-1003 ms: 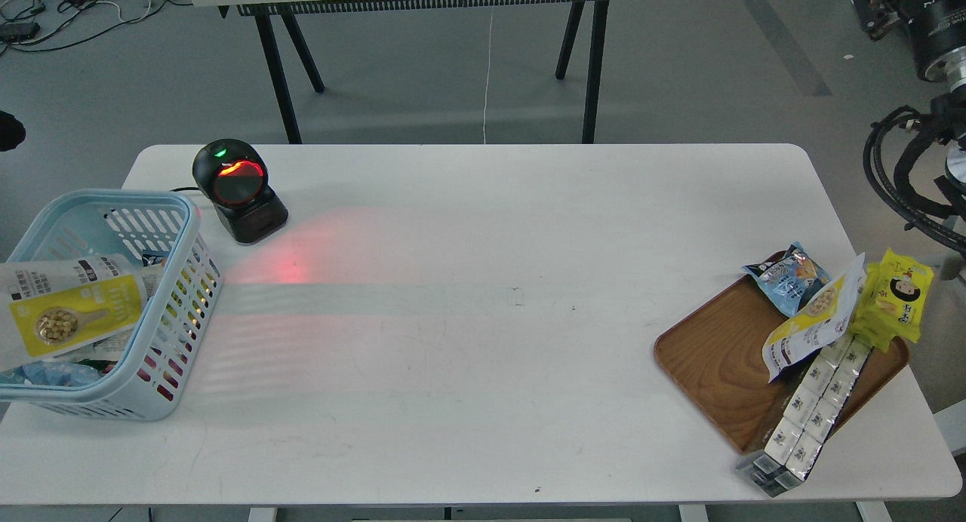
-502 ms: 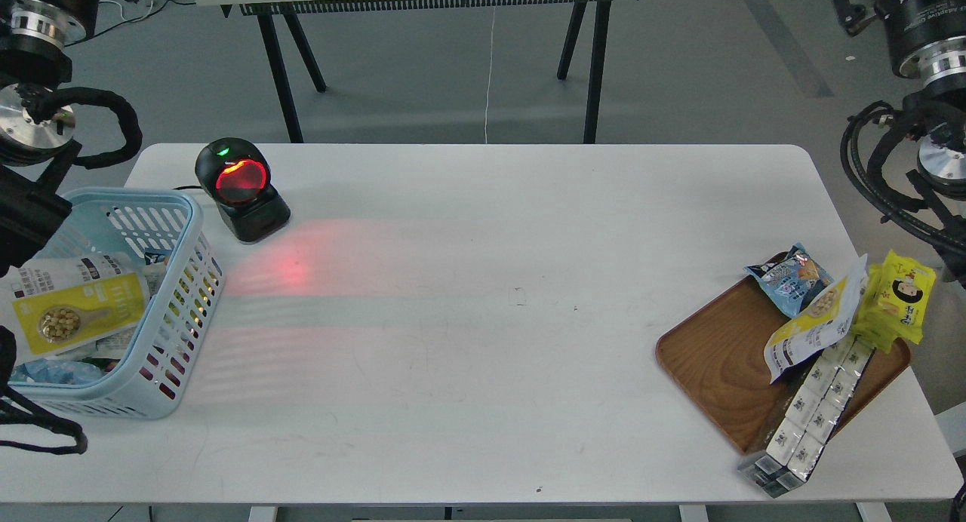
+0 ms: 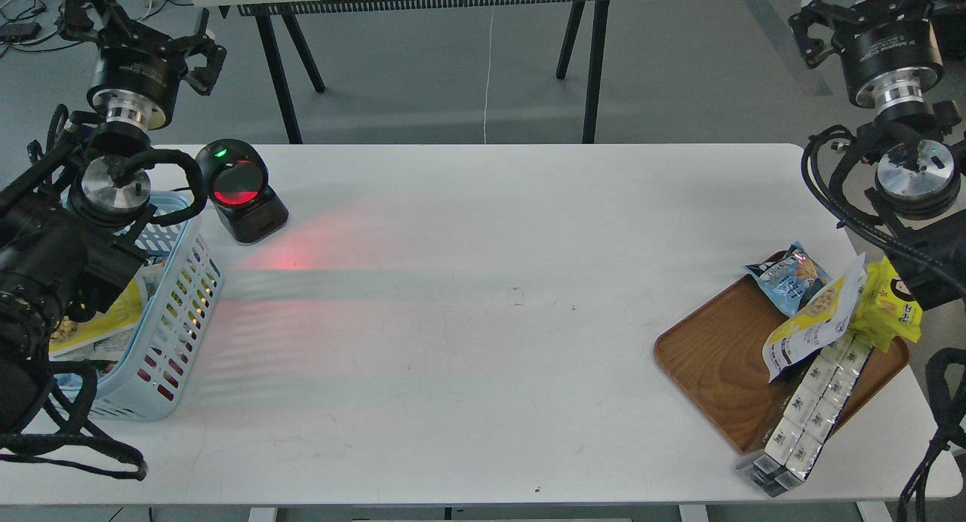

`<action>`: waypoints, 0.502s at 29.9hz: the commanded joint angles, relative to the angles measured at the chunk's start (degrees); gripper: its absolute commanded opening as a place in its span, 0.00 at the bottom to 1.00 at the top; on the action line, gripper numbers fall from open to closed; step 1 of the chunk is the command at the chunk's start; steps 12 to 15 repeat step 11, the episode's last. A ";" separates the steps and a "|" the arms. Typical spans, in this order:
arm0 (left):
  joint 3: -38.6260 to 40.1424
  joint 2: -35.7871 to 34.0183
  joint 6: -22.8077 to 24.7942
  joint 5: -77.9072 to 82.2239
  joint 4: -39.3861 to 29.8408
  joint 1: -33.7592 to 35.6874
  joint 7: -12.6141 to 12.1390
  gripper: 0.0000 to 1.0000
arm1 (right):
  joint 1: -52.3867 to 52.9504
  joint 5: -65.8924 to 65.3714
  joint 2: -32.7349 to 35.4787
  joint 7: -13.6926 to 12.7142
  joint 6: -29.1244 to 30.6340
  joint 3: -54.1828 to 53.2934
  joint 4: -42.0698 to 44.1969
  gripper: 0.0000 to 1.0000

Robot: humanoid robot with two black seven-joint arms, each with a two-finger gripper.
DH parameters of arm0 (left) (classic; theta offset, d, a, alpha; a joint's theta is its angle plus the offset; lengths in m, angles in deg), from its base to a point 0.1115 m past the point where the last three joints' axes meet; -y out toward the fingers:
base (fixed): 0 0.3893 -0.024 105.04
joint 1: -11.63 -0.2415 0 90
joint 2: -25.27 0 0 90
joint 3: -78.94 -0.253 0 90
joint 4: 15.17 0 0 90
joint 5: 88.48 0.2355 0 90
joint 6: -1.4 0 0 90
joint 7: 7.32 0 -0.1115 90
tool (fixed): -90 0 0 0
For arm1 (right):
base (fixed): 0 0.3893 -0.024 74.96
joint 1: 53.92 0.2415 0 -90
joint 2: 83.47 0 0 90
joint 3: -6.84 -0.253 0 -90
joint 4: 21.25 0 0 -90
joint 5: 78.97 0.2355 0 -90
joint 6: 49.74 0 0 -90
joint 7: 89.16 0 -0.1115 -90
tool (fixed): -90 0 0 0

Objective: Scan snack and place in basket

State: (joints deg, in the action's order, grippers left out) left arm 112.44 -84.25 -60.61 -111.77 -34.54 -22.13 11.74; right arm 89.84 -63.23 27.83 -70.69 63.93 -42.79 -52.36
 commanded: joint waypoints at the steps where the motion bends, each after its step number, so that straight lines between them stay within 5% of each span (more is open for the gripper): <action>1: -0.10 -0.70 0.00 0.09 -0.49 0.02 0.09 1.00 | 0.02 0.00 -0.82 0.07 -0.20 -0.29 0.17 0.99; 15: 0.16 -1.14 0.00 0.00 -0.23 -1.12 0.36 1.00 | 0.46 -0.09 0.06 -0.02 0.15 0.07 -0.27 0.99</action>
